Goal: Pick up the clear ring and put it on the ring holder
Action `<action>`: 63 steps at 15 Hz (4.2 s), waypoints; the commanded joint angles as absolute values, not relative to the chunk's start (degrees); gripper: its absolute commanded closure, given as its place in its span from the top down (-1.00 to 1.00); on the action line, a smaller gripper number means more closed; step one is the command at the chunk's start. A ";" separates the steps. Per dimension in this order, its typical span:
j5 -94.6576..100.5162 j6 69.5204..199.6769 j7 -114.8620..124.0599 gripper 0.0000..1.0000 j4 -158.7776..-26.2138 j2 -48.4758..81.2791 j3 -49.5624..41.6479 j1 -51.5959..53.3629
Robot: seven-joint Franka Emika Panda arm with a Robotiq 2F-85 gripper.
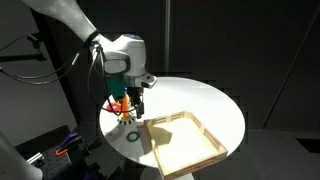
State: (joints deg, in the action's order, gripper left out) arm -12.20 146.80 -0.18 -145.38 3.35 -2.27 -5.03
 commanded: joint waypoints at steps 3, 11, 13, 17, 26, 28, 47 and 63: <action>-15.58 143.39 0.12 0.39 -143.93 -1.67 -0.94 -2.33; -20.10 143.57 -0.50 0.39 -143.29 -5.72 0.02 0.88; -21.72 143.38 -1.11 0.39 -143.28 -6.21 -0.03 1.54; -25.06 141.56 -1.63 0.39 -142.85 -6.58 -0.17 2.58; -25.41 139.34 -0.43 0.39 -142.84 -5.08 0.14 2.92; -25.70 139.33 -0.69 0.39 -142.92 -4.74 0.26 3.04; -7.49 145.77 8.32 1.00 -144.38 -2.05 3.76 3.57; -10.40 130.04 4.04 1.00 -139.85 -5.06 -0.36 0.29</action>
